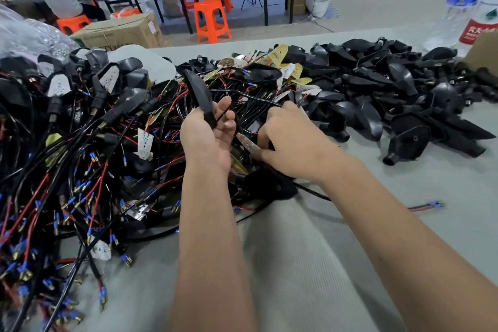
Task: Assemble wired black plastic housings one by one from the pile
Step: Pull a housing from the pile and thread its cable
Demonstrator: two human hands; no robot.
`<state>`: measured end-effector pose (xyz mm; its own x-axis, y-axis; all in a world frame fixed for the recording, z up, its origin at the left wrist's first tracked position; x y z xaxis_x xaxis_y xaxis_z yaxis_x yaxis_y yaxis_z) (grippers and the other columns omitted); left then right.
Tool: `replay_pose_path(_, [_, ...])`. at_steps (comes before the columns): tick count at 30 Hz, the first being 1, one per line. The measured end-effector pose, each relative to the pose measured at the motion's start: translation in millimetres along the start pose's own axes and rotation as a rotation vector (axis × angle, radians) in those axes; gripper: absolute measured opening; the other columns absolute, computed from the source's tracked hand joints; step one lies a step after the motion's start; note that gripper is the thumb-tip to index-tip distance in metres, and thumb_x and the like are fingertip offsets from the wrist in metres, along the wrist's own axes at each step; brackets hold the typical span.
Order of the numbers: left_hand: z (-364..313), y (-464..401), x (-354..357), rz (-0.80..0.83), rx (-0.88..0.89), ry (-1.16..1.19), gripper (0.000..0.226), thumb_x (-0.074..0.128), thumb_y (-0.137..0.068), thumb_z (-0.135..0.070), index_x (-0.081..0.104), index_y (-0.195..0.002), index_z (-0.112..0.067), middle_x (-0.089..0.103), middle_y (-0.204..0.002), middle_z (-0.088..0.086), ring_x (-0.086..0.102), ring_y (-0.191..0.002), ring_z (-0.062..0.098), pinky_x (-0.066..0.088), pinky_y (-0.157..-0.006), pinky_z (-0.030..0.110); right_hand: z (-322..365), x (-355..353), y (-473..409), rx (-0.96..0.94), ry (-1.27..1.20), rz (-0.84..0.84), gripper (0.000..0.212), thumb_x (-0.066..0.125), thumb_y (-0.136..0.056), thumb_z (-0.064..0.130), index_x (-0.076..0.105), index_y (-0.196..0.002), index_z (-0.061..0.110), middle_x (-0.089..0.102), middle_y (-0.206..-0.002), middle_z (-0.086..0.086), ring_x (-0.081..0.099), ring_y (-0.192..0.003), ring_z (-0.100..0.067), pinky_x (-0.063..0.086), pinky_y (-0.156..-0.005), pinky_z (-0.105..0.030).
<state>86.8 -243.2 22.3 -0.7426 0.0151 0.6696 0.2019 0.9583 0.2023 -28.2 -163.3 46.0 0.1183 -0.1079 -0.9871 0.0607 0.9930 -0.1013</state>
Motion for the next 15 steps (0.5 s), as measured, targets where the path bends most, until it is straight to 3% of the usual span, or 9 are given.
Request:
replay_pose_path(3, [-1.7, 3.3, 9.4, 0.040, 0.047, 0.005, 0.023, 0.035, -0.104, -0.002, 0.048, -0.086, -0.006, 0.067, -0.090, 0.018, 0.057, -0.051, 0.015, 0.043, -0.045, 0.019, -13.8, -10.5, 2.4, 0.031, -0.261, -0.085, 0.026, 0.066, -0.097, 0.035, 0.069, -0.078, 0.017, 0.067, -0.083, -0.004, 0.062, -0.081, -0.024, 0.052, -0.076, -0.038])
replay_pose_path(5, [-3.0, 9.0, 23.8, 0.083, 0.097, 0.031, 0.019, 0.036, -0.105, -0.005, 0.050, -0.093, -0.005, 0.069, -0.092, 0.018, 0.062, -0.061, 0.019, 0.048, -0.051, 0.021, -30.7, -24.3, 7.1, 0.117, -0.652, -0.172, 0.024, 0.057, -0.103, 0.026, 0.058, -0.080, 0.019, 0.070, -0.073, -0.003, 0.067, -0.064, -0.023, 0.055, -0.061, -0.037])
replay_pose_path(8, [9.1, 23.4, 59.8, 0.231, 0.116, -0.006, 0.018, 0.040, -0.106, -0.011, 0.054, -0.097, -0.007, 0.072, -0.101, 0.016, 0.070, -0.082, 0.024, 0.057, -0.069, 0.027, -56.3, -48.8, 18.4, 0.211, -1.337, -0.309, 0.025, 0.043, -0.111, 0.019, 0.047, -0.087, 0.015, 0.060, -0.061, -0.004, 0.049, -0.042, -0.018, 0.037, -0.039, -0.024])
replay_pose_path(10, [34.0, 40.4, 91.8, 0.429, 0.012, -0.085, 0.017, 0.039, -0.107, -0.013, 0.053, -0.100, -0.006, 0.072, -0.104, 0.017, 0.073, -0.086, 0.028, 0.060, -0.074, 0.034, -71.8, -71.8, 25.7, 0.153, -1.836, -0.410, 0.027, 0.039, -0.112, 0.021, 0.044, -0.086, 0.014, 0.048, -0.060, -0.001, 0.032, -0.041, -0.009, 0.024, -0.037, -0.020])
replay_pose_path(12, [67.4, 62.0, 116.0, 0.625, -0.174, -0.211, 0.023, 0.034, -0.108, -0.018, 0.051, -0.116, -0.004, 0.073, -0.105, 0.017, 0.073, -0.087, 0.032, 0.062, -0.078, 0.038, -91.7, -93.7, 34.2, 0.030, -2.314, -0.528, 0.033, 0.036, -0.113, 0.024, 0.044, -0.083, 0.012, 0.043, -0.059, 0.001, 0.027, -0.041, -0.006, 0.021, -0.036, -0.018])
replay_pose_path(15, [106.3, 88.8, 122.4, 0.863, -0.365, -0.512, 0.032, 0.032, -0.109, -0.023, 0.048, -0.130, -0.005, 0.073, -0.115, 0.021, 0.072, -0.096, 0.039, 0.060, -0.083, 0.041, -136.0, -107.9, 54.2, -0.015, -2.573, -0.802, 0.039, 0.033, -0.113, 0.023, 0.045, -0.079, 0.009, 0.043, -0.059, 0.000, 0.028, -0.041, -0.008, 0.023, -0.036, -0.020])
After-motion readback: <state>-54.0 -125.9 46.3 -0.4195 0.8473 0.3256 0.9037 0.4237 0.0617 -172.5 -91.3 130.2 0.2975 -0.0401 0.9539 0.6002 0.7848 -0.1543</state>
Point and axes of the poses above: each hand's wrist, its own y-axis away from the middle knuckle, its own x-axis out of the palm, z = x × y, the point moved 7 cm from there along -y, towards the middle knuckle
